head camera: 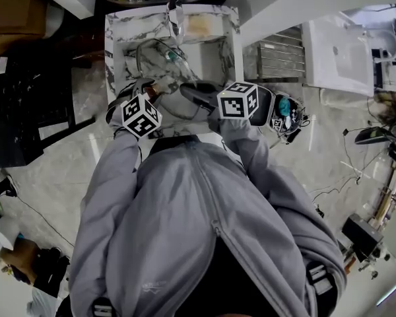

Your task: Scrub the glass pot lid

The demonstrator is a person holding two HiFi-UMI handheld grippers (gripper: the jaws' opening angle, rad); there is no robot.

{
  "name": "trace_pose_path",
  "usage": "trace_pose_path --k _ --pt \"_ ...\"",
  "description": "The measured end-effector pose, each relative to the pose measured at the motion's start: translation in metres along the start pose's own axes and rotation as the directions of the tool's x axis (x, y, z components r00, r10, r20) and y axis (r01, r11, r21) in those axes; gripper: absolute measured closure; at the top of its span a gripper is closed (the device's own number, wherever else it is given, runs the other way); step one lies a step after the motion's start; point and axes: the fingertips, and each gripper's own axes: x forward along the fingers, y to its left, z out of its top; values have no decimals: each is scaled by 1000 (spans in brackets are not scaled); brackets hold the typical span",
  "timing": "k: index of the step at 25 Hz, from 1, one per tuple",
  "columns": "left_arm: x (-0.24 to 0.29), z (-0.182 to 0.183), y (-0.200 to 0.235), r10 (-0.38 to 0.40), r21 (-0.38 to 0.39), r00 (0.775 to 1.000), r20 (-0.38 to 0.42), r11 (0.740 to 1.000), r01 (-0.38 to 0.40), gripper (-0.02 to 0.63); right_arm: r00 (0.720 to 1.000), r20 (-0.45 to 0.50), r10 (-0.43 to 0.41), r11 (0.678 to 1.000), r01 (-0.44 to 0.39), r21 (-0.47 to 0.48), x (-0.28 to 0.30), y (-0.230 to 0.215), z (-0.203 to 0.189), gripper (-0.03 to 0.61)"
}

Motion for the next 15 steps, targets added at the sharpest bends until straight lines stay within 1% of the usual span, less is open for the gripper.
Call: trace_pose_path --k 4,7,8,9,10,12,13,15 --pt "6 -4 -8 -31 24 997 -69 999 33 428 998 -51 -34 999 34 8 0 -25 -8 532" --pt "12 -5 -8 -37 7 996 -83 999 38 428 998 -56 -25 999 26 19 2 -39 -8 532" --pt "15 -4 -6 -42 2 995 -86 999 42 428 997 -61 -39 999 40 10 3 -45 -7 532" --pt "18 -3 -5 -47 -1 995 -91 999 47 428 995 -70 -66 998 65 -8 3 -52 -7 526" --pt "21 -3 -5 -52 -2 994 -95 999 52 428 992 -80 -101 995 98 -31 2 -60 -7 506" --pt "27 -2 -5 -59 -4 993 -104 998 59 428 979 -90 -186 979 177 -100 -4 -76 -4 464" --pt "29 -1 -5 -62 -4 992 -108 998 62 428 969 -84 -232 965 219 -143 -8 -83 0 447" --pt "35 -1 -4 -72 -7 990 -117 997 72 428 946 -45 -322 926 305 -224 -20 -98 16 443"
